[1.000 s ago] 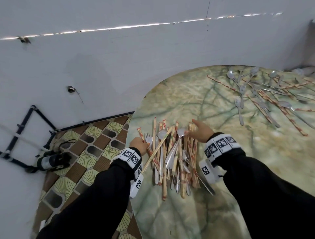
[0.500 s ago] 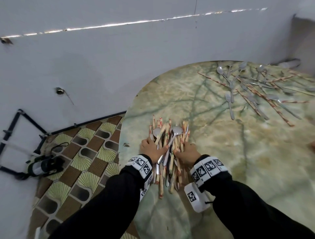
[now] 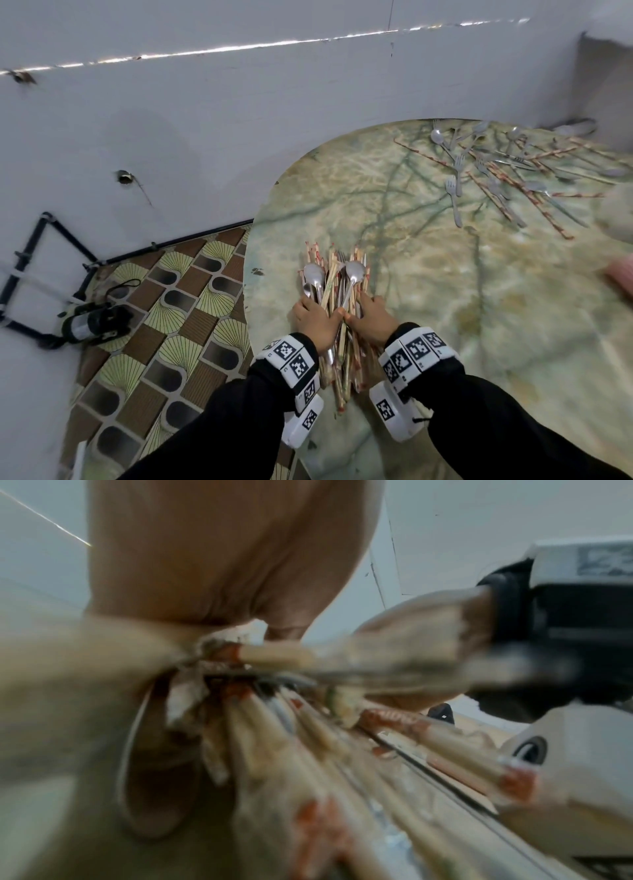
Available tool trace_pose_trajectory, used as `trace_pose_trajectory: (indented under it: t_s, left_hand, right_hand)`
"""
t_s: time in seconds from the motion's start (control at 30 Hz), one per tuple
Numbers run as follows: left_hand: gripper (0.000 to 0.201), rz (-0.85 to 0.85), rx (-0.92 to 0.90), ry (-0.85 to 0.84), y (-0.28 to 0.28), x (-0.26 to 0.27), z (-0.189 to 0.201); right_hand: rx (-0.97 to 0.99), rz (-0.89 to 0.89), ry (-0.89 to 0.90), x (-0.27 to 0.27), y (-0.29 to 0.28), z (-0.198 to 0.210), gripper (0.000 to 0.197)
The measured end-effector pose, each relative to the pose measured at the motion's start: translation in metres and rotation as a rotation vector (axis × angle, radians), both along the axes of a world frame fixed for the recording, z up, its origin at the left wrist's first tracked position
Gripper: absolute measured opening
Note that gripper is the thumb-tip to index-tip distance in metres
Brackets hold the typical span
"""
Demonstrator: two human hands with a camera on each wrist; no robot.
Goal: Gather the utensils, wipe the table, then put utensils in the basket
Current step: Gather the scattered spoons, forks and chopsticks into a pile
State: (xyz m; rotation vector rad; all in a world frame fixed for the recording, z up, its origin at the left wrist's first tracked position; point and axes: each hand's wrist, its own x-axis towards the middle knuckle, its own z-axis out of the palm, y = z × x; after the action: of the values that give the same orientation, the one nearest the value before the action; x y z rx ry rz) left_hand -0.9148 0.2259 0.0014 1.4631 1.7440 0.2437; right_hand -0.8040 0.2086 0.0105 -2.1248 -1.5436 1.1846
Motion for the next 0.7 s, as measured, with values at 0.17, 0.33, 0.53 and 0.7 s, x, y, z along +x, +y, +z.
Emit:
trace_pose_trajectory:
  t_s: [0.17, 0.33, 0.53, 0.7]
  left_hand:
    - [0.080, 0.045, -0.049, -0.034, -0.019, 0.006, 0.011]
    - [0.088, 0.096, -0.081, -0.055, -0.016, 0.004, 0.015]
    - [0.084, 0.059, -0.062, -0.097, -0.015, -0.004, 0.021]
    - [0.084, 0.012, -0.053, -0.089, -0.015, -0.005, 0.016]
  right_hand:
    - [-0.008, 0.031, 0.024, 0.003, -0.014, 0.004, 0.054]
    - [-0.005, -0.012, 0.044, 0.006, -0.014, 0.001, 0.050]
    - [0.056, -0.050, 0.093, 0.012, -0.017, -0.006, 0.043]
    - [0.096, -0.020, 0.111, 0.013, -0.028, 0.001, 0.046]
